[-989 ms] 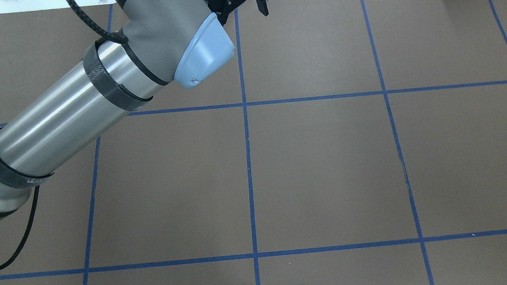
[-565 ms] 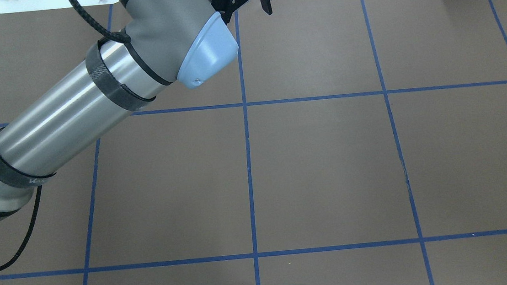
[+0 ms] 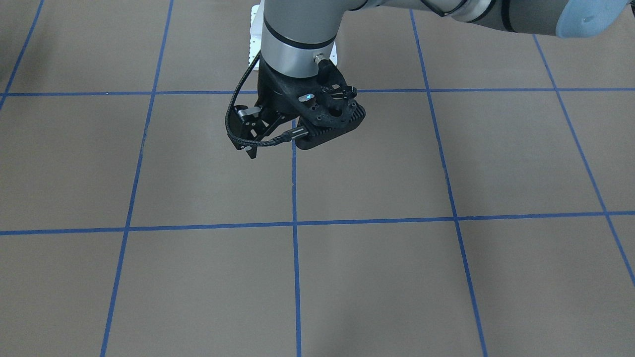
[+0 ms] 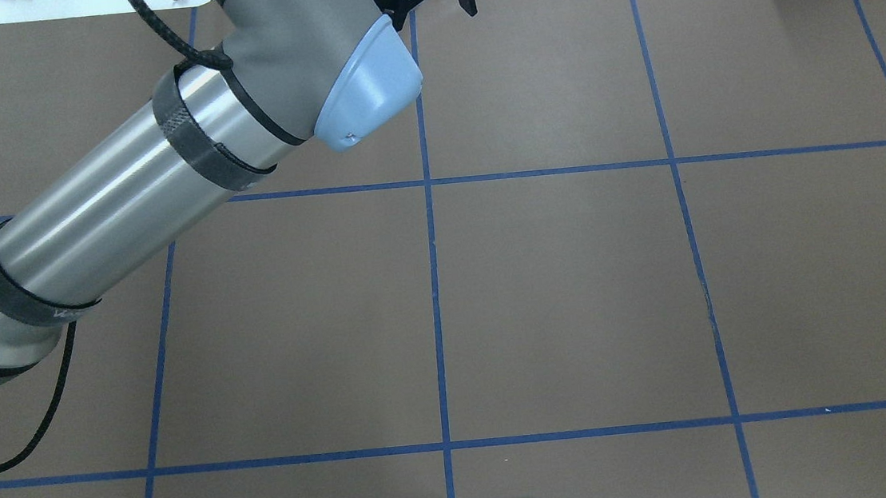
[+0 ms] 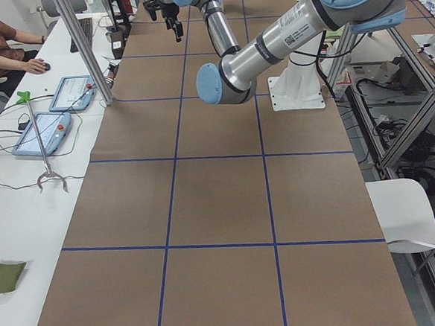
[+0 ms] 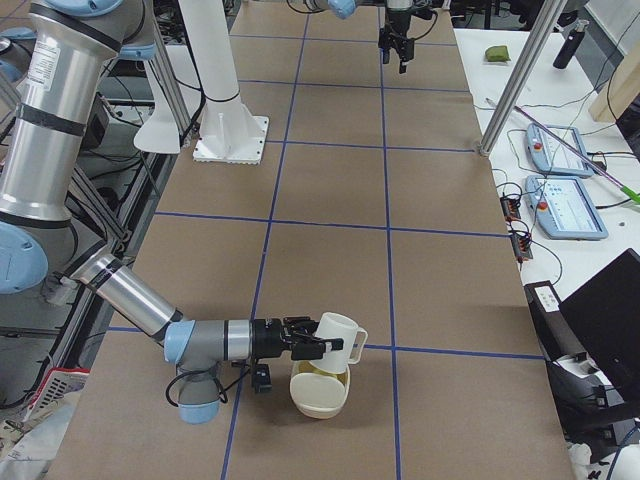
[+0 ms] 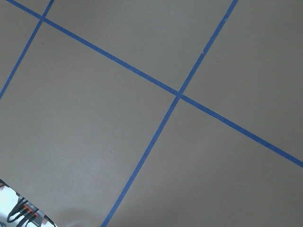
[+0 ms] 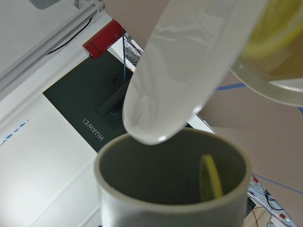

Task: Left arm hands cup to right arm to dump lemon

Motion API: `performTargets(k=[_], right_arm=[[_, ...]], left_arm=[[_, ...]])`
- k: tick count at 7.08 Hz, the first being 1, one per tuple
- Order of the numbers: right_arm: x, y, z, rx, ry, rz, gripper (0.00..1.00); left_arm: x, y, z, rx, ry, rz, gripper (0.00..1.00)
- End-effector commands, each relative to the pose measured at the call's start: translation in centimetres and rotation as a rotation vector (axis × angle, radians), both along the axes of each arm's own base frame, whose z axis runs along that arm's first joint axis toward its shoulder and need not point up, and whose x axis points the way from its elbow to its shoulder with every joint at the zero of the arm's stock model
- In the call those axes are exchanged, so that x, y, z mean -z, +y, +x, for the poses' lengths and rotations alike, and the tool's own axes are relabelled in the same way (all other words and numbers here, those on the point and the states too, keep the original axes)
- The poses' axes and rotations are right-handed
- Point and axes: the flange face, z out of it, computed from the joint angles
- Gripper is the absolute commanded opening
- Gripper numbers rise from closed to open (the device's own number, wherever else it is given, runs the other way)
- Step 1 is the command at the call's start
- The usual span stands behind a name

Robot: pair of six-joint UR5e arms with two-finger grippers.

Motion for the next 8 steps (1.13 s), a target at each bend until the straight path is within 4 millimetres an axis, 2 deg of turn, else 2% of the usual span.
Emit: performTargets(k=[1, 3, 4, 6, 7, 8], right_arm=[[-0.5, 1.2, 0.4, -0.006, -0.085, 0.012, 0.0], [1.6, 2.1, -0.1, 0.074, -0.11, 0.152, 0.04], [3.8, 0.2, -1.1, 0.126, -0.097, 0.184, 0.01], [12.2, -7.6, -3.4, 0.14, 0.01, 0.117, 0.01], [15.9, -10.9, -4.6, 0.15, 0.072, 0.121, 0.01], [17.8, -13.5, -7.1, 0.188, 0.195, 0.188, 0.01]], left_arm=[[-0.1, -0.1, 0.1, 0.0, -0.002, 0.0, 1.0], [0.0, -0.1, 0.1, 0.0, -0.001, 0.001, 1.0], [-0.2, -0.2, 0.1, 0.0, -0.004, -0.001, 1.0], [-0.3, -0.1, 0.3, -0.003, -0.003, -0.005, 1.0], [-0.3, -0.1, 0.3, -0.005, -0.002, -0.006, 1.0], [-0.4, -0.2, 0.3, -0.005, -0.004, -0.008, 1.0]])
